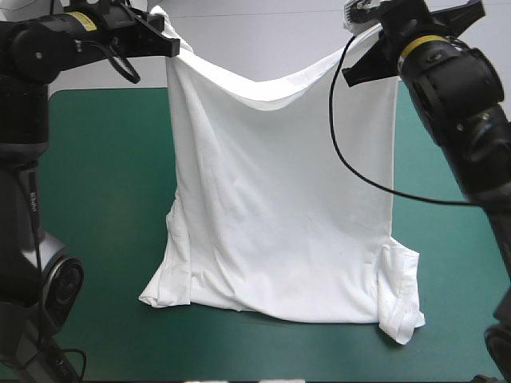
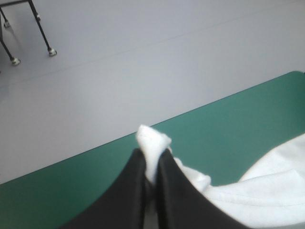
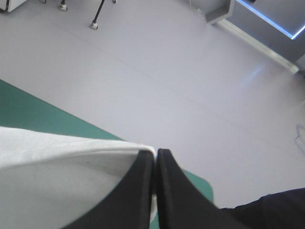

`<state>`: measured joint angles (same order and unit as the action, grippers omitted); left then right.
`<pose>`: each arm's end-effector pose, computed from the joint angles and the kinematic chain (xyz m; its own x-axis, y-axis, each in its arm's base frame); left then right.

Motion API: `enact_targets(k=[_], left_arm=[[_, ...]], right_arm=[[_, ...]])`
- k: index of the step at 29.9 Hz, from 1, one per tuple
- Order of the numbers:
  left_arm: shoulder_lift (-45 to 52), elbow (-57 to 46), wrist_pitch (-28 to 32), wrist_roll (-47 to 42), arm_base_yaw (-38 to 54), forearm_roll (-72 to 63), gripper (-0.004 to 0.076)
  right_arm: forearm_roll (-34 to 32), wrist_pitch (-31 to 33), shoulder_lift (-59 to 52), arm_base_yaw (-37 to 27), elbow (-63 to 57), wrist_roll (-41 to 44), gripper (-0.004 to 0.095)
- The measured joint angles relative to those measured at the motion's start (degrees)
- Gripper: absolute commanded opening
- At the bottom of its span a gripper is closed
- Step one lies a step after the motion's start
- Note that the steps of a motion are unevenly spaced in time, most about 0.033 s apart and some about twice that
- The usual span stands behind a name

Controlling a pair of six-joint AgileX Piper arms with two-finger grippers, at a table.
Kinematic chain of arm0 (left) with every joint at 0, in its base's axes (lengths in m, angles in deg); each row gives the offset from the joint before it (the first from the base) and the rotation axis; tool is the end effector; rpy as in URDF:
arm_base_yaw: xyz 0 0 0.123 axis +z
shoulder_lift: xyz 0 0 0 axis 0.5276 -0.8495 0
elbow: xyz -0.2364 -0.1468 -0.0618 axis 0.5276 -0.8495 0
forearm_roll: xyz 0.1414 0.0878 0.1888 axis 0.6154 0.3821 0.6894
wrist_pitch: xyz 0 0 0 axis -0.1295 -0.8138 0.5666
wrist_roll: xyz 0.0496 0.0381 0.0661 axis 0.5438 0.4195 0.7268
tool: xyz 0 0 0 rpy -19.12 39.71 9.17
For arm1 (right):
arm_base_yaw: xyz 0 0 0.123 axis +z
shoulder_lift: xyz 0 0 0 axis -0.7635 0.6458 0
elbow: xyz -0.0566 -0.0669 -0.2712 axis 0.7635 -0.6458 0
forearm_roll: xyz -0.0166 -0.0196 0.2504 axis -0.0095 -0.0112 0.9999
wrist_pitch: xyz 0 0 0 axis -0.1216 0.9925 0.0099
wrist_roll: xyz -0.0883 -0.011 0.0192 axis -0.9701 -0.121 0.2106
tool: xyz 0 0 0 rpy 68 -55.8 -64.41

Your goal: Fold the cloth

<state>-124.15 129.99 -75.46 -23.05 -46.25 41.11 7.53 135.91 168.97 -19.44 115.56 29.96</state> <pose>0.3209 -0.0984 0.5610 -0.2863 0.2064 -0.9356 0.4398 0.8959 0.0631 0.2782 0.1108 0.5541 -0.2081 -0.4970 -0.8425 -0.1156 0.8678 -0.4833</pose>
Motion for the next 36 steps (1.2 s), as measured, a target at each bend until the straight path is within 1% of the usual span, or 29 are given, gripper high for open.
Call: enact_targets(k=[5, 8, 11, 16, 23, 25, 27, 30, 32, 33, 34, 36], left_arm=[[-6.78, -0.03, 0.81, 0.0, 1.6, 0.15, -0.0009], [-10.87, -0.03, 1.85, 0.0, 2.71, 0.02, -0.0009], [-15.13, -0.03, 3.64, 0.0, 3.23, -0.23, -0.0009], [-22.47, -0.07, 5.55, 0.06, 3.72, -1.19, -0.0009], [-30.11, -0.6, 6.35, 0.11, 3.76, -1.99, -0.0009], [-31.18, -0.61, 6.59, 0.13, 3.92, -2.08, -0.0008], [-31.83, -0.61, 6.92, 0.07, 4.27, -2.49, -0.0003], [-32.3, -0.61, 7.98, 0.02, 5.17, -3.28, 0.0048], [-32.7, -0.61, 8.43, 0.02, 5.9, -3.96, 0.0117], [-32.88, -0.61, 8.43, 0.02, 6.26, -4.57, 0.0152], [-33.09, -0.61, 8.55, 0.02, 6.71, -5.28, 0.02], [-33.61, -0.61, 8.47, 0.12, 7.55, -7.32, 0.0303]], right_arm=[[14.13, -5.14, 8.74, -10.77, -0.29, -3.07, -0.0019], [22.37, -6.38, 14.14, -14.86, -0.4, -6.7, -0.0019], [28.58, -6.8, 19.32, -17.57, -0.4, -10.46, -0.0019], [35.84, -7.07, 26.47, -20.49, -0.57, -14.13, -0.0019], [44.82, -2.4, 32.55, -24.07, -1.11, -17.2, -0.0007], [47.83, -1.73, 33.51, -25.22, -2.15, -17.7, 0.0045], [50.67, -1.51, 34.34, -26.51, -3.69, -19.11, 0.0139], [53.64, -1.4, 35.11, -27.94, -4.89, -21.09, 0.0338], [54.7, -1.64, 35.49, -28.64, -4.94, -21.65, 0.0436], [55.46, -1.95, 35.6, -28.96, -4.94, -21.79, 0.0461], [56.07, -2.27, 35.65, -29.23, -4.94, -21.87, 0.0481], [57.11, -2.85, 35.65, -29.78, -4.94, -22.21, 0.0485]])
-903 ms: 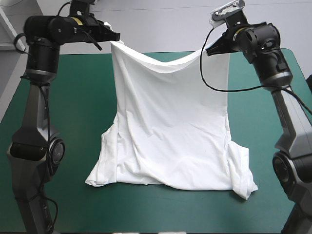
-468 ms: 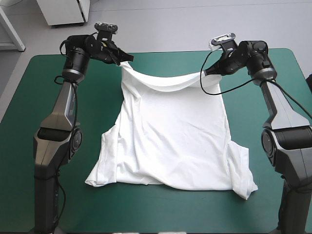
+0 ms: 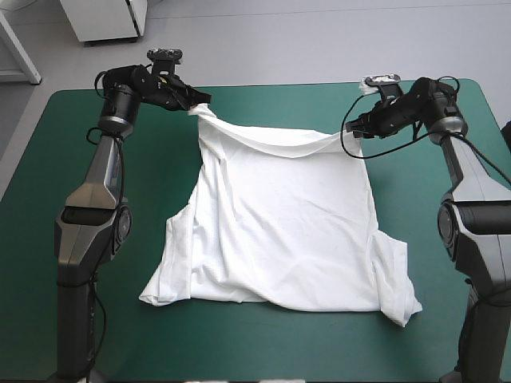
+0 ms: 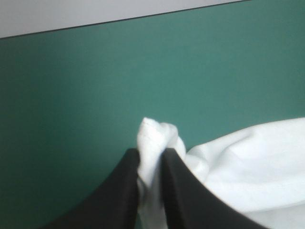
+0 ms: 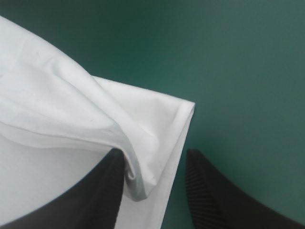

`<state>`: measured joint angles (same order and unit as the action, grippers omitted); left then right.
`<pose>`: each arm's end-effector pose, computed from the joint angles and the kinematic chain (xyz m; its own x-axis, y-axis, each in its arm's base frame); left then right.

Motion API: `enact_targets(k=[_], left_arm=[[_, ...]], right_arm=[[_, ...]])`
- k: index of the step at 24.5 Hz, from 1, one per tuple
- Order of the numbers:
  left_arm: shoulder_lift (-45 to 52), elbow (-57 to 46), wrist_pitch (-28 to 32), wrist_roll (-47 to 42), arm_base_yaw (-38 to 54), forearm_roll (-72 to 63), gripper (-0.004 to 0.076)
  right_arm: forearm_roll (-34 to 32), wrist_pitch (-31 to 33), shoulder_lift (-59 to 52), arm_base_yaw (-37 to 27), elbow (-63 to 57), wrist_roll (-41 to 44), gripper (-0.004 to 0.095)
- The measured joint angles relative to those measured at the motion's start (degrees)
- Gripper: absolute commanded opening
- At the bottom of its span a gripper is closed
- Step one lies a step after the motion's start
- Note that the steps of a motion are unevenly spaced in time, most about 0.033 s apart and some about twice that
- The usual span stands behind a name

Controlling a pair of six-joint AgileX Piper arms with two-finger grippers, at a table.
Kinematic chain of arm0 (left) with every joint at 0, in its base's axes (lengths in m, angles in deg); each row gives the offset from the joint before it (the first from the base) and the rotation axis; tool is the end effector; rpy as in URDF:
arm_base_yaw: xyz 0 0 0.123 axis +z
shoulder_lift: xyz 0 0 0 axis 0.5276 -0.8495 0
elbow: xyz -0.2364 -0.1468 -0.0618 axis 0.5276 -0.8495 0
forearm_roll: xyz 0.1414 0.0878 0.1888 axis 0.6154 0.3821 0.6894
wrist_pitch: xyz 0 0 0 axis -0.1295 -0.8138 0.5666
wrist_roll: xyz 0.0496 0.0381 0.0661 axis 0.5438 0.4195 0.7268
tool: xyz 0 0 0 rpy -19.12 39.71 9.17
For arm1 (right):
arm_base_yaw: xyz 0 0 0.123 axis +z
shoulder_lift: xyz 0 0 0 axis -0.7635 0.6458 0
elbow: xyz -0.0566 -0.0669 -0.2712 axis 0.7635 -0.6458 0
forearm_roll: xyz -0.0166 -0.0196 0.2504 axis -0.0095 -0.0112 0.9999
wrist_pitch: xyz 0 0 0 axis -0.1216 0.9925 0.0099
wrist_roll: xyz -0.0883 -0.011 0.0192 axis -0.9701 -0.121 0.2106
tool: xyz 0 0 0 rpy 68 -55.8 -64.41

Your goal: Fold the cloth

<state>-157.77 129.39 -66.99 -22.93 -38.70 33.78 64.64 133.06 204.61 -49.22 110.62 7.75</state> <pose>0.5250 -0.0877 0.3098 -0.6940 0.1273 -0.7087 0.3332 0.9293 -0.1593 0.4911 0.0328 0.2686 -0.7880 -0.1924 -0.5848 -0.3365 0.9301 0.1474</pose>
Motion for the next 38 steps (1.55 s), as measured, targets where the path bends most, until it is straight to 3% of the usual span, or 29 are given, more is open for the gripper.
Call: enact_targets(k=[2, 5, 13, 20, 24, 28, 32, 35, 38], left_arm=[[-0.31, 0.0, -0.64, 0.54, 0.83, -1.92, 0.0396], [-0.43, 0.0, -2.61, 1.2, 2.69, -5.74, 0.047], [2.29, -0.13, -8.72, 1.45, 7.84, -7.04, 0.0474], [13.6, -3.69, -9.93, -1.06, 5.51, -3.96, 0.0474], [26.2, -18.88, -10.11, -3.01, 0.2, 0.05, 0.0474], [42.03, -49.56, -9.97, -5.07, -3.59, 7.82, 0.0474], [56.44, -71.52, -9.83, -5.52, -3.91, 8.79, 0.0474], [62.97, -83.18, -9.57, -5.71, -5.43, 7.6, 0.0474], [64.73, -88.06, -9.52, -5.71, -6.67, 7.21, 0.0474]], right_arm=[[1.46, -0.11, 0.0, -0.55, 0.0, -0.25, 0.0485], [3.88, 0.78, 0.0, -1.69, 0.0, -1.61, 0.0485], [7.45, 4.35, -4.92, -5.4, -0.14, -4.45, 0.0485], [5.6, 10.77, -14.56, -3.86, -1.59, -2.45, 0.0485], [2.96, 14.31, -24.33, -0.1, -13.6, -0.41, 0.0485], [0.4, 13.24, -35.39, 0.91, -32.1, -0.03, 0.0485], [-0.68, 11.14, -45.95, 1.02, -43.51, 1.01, 0.0485], [-5.12, 10.21, -51.56, 3.7, -49.71, 3.78, 0.0485], [-8.89, 9.86, -54.57, 7.55, -54.22, 6.49, 0.0485]])
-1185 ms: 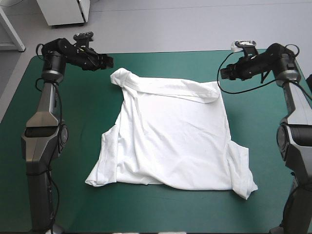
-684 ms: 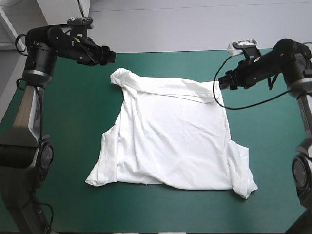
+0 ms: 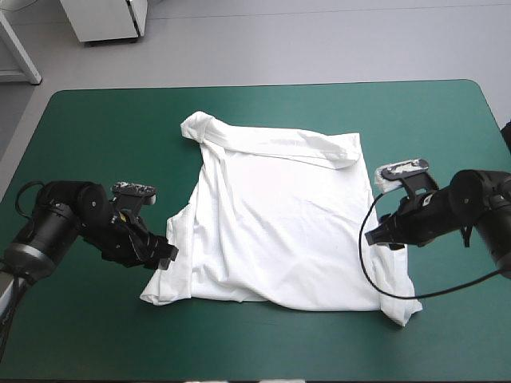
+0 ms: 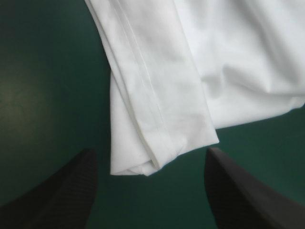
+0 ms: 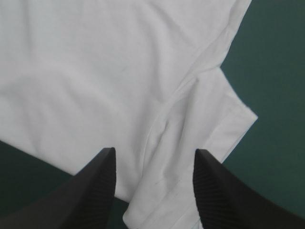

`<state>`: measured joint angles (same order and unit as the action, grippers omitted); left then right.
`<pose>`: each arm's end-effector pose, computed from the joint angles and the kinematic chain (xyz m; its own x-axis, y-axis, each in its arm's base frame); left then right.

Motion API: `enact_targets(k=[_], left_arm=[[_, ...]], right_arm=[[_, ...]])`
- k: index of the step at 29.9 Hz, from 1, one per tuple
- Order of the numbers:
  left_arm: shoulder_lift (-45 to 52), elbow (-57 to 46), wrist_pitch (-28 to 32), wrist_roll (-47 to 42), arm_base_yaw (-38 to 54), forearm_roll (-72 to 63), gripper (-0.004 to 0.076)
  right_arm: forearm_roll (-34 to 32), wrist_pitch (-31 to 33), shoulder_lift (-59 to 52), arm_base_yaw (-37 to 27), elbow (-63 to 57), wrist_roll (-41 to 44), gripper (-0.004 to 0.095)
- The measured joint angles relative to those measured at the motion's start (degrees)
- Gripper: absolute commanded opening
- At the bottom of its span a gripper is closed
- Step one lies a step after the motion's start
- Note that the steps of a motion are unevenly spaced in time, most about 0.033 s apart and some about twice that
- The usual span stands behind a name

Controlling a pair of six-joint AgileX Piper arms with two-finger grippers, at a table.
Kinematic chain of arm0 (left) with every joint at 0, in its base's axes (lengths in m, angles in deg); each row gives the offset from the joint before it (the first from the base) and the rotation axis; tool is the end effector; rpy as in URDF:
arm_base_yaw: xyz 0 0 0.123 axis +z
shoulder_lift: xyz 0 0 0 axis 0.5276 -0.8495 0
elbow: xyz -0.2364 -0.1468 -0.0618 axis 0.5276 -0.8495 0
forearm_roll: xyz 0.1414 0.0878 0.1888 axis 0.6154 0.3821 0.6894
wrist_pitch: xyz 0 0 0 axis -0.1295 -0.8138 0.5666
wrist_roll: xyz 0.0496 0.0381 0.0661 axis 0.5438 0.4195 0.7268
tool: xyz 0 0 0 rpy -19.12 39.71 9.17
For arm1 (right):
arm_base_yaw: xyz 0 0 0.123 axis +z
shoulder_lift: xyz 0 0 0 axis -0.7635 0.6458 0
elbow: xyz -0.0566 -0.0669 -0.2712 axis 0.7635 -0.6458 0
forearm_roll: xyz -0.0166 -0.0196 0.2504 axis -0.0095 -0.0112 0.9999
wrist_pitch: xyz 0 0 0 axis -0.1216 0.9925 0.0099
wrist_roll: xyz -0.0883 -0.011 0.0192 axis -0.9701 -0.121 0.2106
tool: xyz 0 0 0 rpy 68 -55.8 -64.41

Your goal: Fold the cloth

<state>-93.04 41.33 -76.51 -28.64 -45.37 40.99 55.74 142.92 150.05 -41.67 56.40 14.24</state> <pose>0.2112 -0.0670 0.3024 -0.9452 0.2637 -0.1927 0.2958 0.9413 -0.1625 0.2206 0.0502 0.3288 -0.8531 -0.3269 -0.4066 -0.3999 0.9103 0.1071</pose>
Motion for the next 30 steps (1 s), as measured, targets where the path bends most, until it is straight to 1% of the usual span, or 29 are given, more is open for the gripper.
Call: enact_targets(k=[4, 8, 16, 25, 27, 29, 30], left_arm=[[-0.01, -3.07, 0.82, 0.0, -0.49, 0.33, 0.0474], [-0.59, -4.52, 1.03, 0.48, -0.53, 0.68, 0.0474], [-5.83, -5.34, 1.54, 2.2, -0.53, 0.28, 0.0474], [-10.89, -5.39, 2.35, 2.97, -0.57, -1.6, 0.0473], [-11.69, -5.39, 3.03, 3.03, -0.75, -1.75, 0.0444], [-12.57, -5.39, 3.8, 3.16, -1.23, -1.92, 0.0391], [-12.97, -5.39, 4.04, 3.22, -1.31, -2.08, 0.0348]], right_arm=[[-1.33, -0.37, -1.99, 2.16, -3.57, 2.12, 0.0485], [-4.04, -0.38, -2.78, 2.52, -4.91, 3.64, 0.0485], [-8.34, -0.38, -2.85, 2.52, -5.25, 6.46, 0.0485], [-9.75, -0.61, -3.08, 2.52, -11.66, 8.37, 0.0485], [-9.79, -0.61, -3.08, 2.52, -12.7, 8.51, 0.0485], [-9.79, -0.61, -3.08, 2.52, -13.48, 8.56, 0.0485], [-9.82, -0.61, -3.08, 2.52, -13.77, 8.56, 0.0485]])
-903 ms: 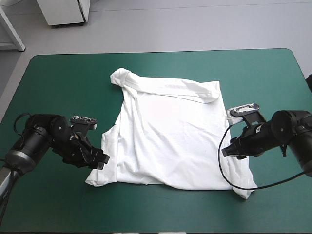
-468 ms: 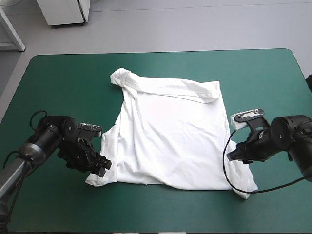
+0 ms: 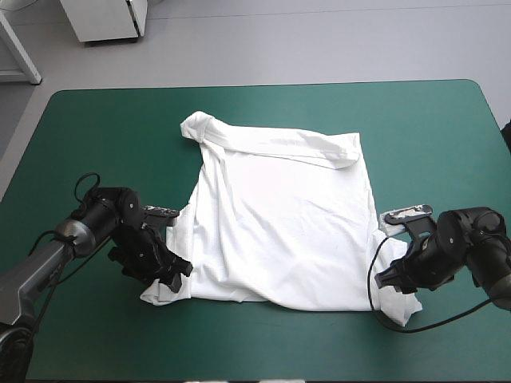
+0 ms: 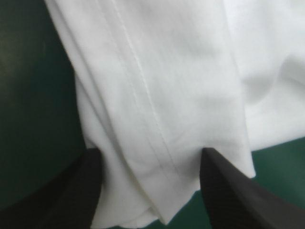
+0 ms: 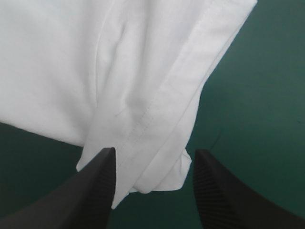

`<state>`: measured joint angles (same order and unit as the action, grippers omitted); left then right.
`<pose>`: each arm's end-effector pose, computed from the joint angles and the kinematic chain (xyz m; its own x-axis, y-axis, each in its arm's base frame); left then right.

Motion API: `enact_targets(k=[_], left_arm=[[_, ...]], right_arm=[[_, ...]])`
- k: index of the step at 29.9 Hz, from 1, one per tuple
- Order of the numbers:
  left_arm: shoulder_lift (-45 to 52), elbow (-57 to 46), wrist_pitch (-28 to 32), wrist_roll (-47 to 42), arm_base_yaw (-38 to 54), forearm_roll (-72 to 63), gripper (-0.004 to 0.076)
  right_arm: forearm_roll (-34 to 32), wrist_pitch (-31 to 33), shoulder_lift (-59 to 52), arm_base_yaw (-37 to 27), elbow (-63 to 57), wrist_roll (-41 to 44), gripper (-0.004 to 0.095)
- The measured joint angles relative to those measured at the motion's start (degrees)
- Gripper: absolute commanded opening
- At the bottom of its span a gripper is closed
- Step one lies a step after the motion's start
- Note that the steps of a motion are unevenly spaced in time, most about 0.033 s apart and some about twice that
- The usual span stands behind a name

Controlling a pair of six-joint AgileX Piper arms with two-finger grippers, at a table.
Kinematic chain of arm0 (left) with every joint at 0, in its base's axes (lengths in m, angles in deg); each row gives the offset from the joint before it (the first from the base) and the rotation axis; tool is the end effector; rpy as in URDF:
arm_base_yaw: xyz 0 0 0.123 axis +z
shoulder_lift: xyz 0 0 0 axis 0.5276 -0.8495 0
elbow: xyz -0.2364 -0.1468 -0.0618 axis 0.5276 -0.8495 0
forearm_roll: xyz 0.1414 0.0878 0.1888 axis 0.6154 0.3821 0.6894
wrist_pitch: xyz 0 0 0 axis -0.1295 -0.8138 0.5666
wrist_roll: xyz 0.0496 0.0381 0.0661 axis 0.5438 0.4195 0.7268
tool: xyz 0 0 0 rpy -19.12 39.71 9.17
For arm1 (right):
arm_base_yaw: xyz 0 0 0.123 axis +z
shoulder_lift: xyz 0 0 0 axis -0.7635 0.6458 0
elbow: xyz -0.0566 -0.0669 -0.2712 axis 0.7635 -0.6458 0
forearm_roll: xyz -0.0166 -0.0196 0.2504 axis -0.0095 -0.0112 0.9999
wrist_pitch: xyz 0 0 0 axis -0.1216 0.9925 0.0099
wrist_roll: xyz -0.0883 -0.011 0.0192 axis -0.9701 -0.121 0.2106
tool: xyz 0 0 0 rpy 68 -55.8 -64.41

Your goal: Fold the cloth

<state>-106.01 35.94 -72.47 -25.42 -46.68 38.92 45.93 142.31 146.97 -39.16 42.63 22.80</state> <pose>0.2333 -0.0807 0.2264 -0.9473 0.3173 0.0453 0.3022 0.9313 -0.2035 0.1885 0.0400 0.2719 -0.9297 -0.3071 -0.2031 -0.3180 0.9478 0.0222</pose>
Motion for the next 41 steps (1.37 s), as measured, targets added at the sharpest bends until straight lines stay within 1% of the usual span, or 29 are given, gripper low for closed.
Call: enact_targets(k=[2, 3, 7, 9, 16, 23, 26, 32, 33, 35, 38, 39, 40, 41], left_arm=[[-0.78, 0.0, 0.51, 0.0, -0.24, -0.23, 0.0281], [-1.01, 0.0, 0.63, 0.0, -0.29, -0.23, 0.0228], [-1.97, -0.12, 1.36, 0.12, -0.36, -0.27, 0.0058], [-2.17, -0.12, 1.87, 0.44, -0.36, -0.27, -0.001], [-2.23, -0.12, 2.12, 1.53, -0.36, -0.27, -0.0009], [-2.28, -0.12, 2.12, 1.59, -0.36, -0.4, -0.0009], [-2.27, -0.12, 2.12, 1.96, -0.36, -0.46, -0.0009], [-2.01, -0.12, 2.17, 2.21, -0.36, -0.92, -0.0009], [-2.01, -0.12, 2.17, 2.37, -0.36, -0.92, -0.0009], [-1.89, -0.12, 2.17, 2.48, -0.36, -1.09, -0.0009], [-1.68, -0.18, 1.96, 2.86, -0.36, -1.61, -0.0009], [-1.45, -0.18, 1.96, 3.0, -0.36, -1.89, -0.0009], [-1.13, -0.18, 1.91, 3.2, -0.36, -2.11, -0.0009], [-0.89, -0.18, 1.91, 3.26, -0.36, -2.24, -0.0009]], right_arm=[[0.07, 0.05, 0.0, 0.0, -0.23, 0.17, 0.0485], [0.18, 0.05, 0.0, 0.0, -0.25, 0.23, 0.0485], [1.12, 0.07, 0.0, 0.0, -0.45, 0.36, 0.0485], [1.31, 0.12, 0.0, 0.0, -0.48, 0.36, 0.0485], [0.76, -0.04, 0.0, 0.0, -2.49, 1.11, 0.0485], [-0.15, -2.04, 0.0, 0.0, -7.37, 1.63, 0.0486], [-0.15, -3.81, 0.05, 0.0, -9.11, 1.68, 0.0485], [-0.1, -5.83, 2.09, 0.0, -10.73, 1.68, 0.0473], [-0.04, -6.15, 2.67, 0.0, -10.73, 1.68, 0.0442], [0.16, -6.57, 3.71, 0.0, -10.73, 1.68, 0.0331], [0.1, -6.52, 4.41, 0.0, -10.55, 1.34, 0.0113], [0.38, -6.52, 4.57, 0.0, -10.47, 1.19, 0.0013], [1.19, -6.45, 4.79, 0.0, -10.4, 0.79, -0.0017], [1.68, -6.4, 4.98, 0.0, -10.33, 0.5, -0.0012]])
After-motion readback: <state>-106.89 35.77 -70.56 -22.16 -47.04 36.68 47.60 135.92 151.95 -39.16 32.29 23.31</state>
